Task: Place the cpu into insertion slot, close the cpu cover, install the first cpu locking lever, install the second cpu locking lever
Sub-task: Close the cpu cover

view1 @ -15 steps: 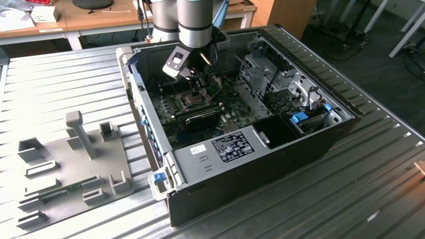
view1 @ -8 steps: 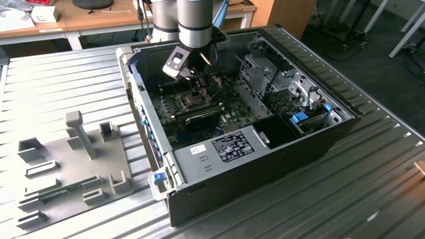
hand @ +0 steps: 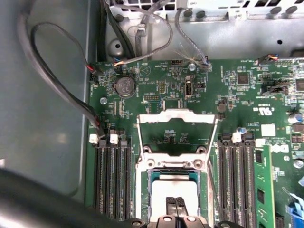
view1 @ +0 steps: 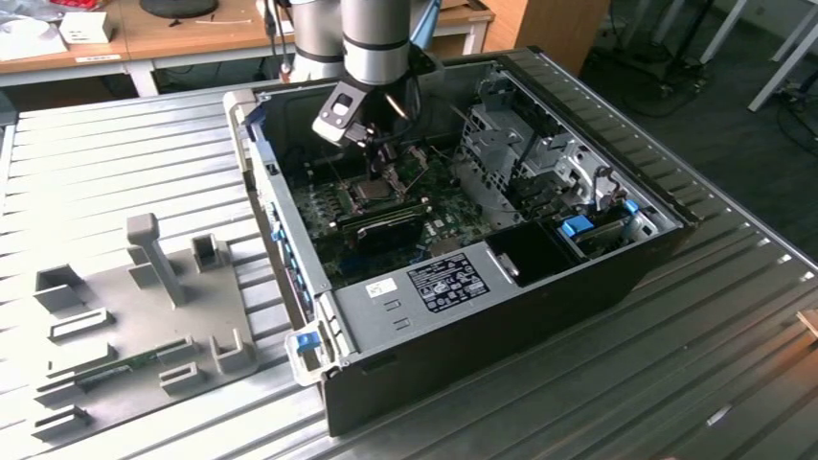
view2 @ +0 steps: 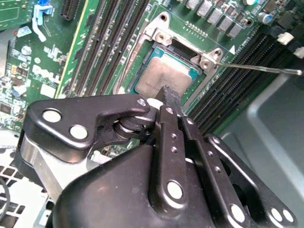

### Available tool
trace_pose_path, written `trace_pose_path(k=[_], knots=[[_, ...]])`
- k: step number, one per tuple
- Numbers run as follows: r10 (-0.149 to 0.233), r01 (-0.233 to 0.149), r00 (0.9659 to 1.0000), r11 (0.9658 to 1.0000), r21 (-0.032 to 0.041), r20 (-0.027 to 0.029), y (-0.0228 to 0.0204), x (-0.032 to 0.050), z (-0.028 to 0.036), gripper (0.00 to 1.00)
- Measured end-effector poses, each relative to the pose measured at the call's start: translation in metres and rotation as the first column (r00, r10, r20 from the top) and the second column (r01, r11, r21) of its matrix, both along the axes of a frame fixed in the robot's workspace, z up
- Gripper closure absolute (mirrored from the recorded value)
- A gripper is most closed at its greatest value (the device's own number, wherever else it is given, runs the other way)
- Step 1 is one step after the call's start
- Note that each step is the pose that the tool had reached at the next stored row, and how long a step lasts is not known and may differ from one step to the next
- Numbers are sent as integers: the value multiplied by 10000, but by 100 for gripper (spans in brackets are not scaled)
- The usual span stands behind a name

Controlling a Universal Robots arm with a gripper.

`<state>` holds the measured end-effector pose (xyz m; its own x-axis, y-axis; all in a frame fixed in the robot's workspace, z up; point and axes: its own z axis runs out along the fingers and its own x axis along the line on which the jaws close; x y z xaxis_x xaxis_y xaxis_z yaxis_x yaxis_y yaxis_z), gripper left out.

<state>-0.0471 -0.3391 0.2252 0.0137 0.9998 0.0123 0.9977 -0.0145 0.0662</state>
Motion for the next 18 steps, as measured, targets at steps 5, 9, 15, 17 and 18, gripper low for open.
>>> trace_pose_path(k=[5, 9, 15, 17, 18], knots=[[0, 0, 10000, 10000, -1, -1, 0, 0, 114, 90], [0, 0, 10000, 10000, -2, -1, 0, 0, 202, 90], [0, 0, 10000, 10000, 0, 0, 0, 0, 341, 90], [1, -1, 10000, 10000, -1, -1, 0, 0, 360, 90], [0, 0, 10000, 10000, 0, 0, 0, 0, 360, 90]])
